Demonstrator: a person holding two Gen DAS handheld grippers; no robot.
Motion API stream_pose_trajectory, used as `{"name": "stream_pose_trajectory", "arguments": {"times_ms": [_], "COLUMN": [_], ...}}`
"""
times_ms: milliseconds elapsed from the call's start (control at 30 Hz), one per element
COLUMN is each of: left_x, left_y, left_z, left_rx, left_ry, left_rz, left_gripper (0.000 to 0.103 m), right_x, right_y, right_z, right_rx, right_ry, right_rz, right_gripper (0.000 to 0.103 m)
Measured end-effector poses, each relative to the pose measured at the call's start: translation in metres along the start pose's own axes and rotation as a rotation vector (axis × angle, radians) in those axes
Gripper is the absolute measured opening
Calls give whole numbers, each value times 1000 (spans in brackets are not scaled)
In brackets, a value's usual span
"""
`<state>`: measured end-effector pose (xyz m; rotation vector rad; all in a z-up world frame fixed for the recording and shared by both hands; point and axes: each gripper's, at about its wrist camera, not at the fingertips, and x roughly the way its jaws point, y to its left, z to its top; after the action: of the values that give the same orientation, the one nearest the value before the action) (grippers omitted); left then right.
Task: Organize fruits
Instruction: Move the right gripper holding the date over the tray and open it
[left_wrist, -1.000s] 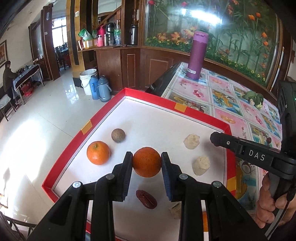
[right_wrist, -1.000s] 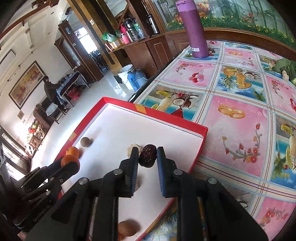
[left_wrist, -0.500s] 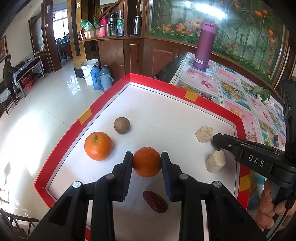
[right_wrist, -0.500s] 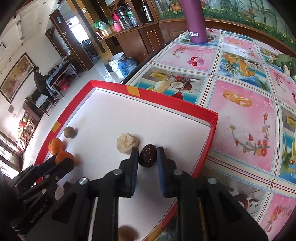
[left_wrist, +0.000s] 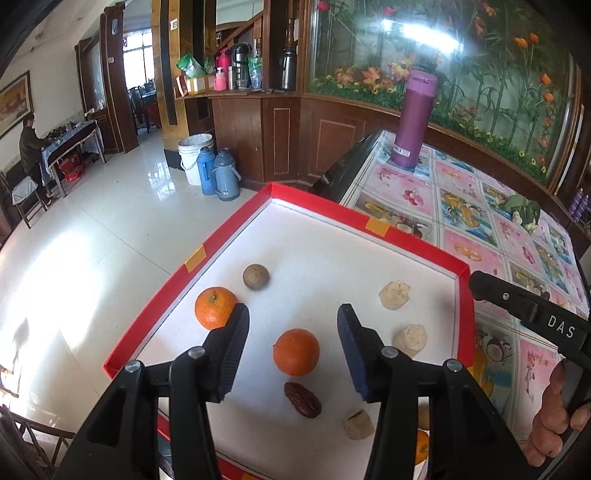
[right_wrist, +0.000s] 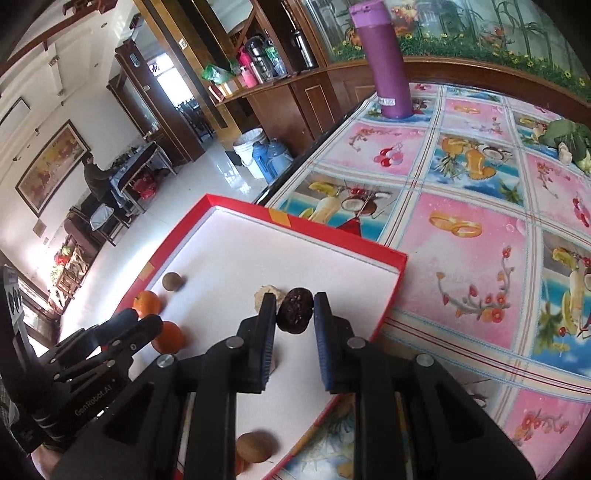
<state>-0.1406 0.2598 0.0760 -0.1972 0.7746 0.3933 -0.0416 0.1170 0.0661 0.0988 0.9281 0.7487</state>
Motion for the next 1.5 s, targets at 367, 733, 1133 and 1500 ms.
{"name": "stream_pose_trajectory", "arguments": {"times_ms": [367,733,1133,1500], "left_x": [-30,-24,12,19], "left_y": [-116,-225,-296,-293], "left_z": [-3,-10,-15,-12], "left_rx": [214,386,476,461], "left_ry": [-60,-52,-13,7], "left_rz": [-147,-292,-366,-366], "left_gripper": [62,62,62,62], "right_x": [-107,-176,-157,-151], "right_y": [-114,-300,-331,-334], "right_z": [-17,-43,-34,-33], "right_rx": [174,470,544,545], "right_ry": [-147,-180,-152,-141], "right_rz": [-86,-287,-211,-174], "right_gripper": [23,22,22,22]}}
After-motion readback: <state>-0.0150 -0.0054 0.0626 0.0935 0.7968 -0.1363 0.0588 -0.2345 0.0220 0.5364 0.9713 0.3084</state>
